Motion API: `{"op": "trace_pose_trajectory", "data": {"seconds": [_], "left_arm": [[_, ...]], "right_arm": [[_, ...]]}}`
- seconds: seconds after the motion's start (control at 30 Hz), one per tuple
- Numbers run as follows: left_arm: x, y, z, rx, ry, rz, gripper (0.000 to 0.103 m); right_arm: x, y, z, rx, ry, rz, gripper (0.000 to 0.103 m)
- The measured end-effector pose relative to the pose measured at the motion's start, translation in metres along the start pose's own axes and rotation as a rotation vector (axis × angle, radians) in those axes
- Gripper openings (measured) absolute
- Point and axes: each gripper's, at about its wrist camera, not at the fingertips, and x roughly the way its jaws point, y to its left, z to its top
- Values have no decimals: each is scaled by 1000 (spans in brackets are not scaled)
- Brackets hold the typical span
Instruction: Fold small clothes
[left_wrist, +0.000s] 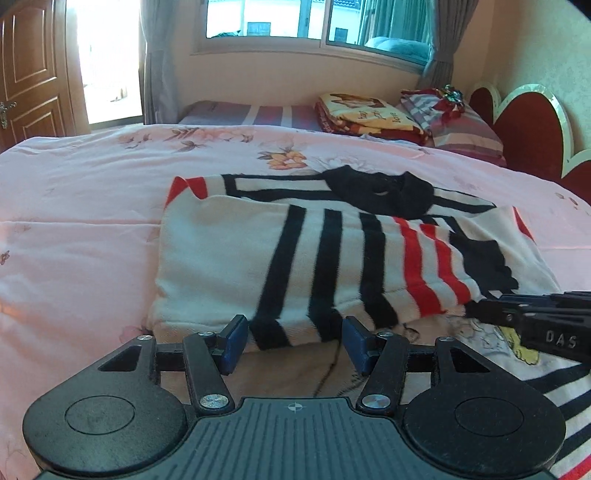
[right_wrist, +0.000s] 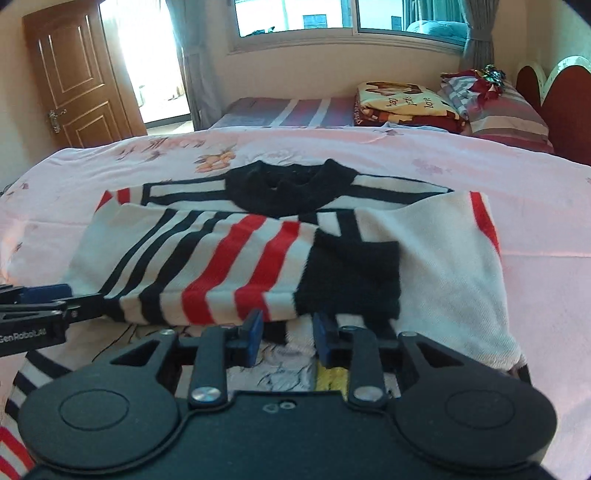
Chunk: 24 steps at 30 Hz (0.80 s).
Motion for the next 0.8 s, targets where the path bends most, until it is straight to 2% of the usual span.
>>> {"op": "trace_pose_trajectory", "data": {"seconds": [0.13, 0.2, 0.3, 0.37, 0.43, 0.5, 0.6, 0.8], "left_arm": [[2, -20, -13, 23, 40, -23, 57], [8, -22, -21, 27, 70, -15, 57], [6, -17, -29, 44, 49, -9, 57], [3, -10, -30, 47, 54, 1, 57], [1, -1, -32, 28, 54, 15, 57], [-3, 4, -36, 15, 50, 32, 57], [-7, 4, -41, 18, 44, 59, 59], [-8, -5, -41, -6, 53, 131, 65]], "right_arm": [[-3, 20, -14, -59, 11, 12, 29], [1, 22, -21, -86, 33, -23, 29], [-2, 5, -32, -111, 25, -103, 29], [-9, -14, -38, -114, 21, -178, 32], [-18, -37, -46, -95, 18, -226, 47], [-26, -62, -54, -64, 22, -263, 49], [-35, -87, -64, 3, 13, -240, 49], [-31, -78, -69, -31, -5, -270, 52]]}}
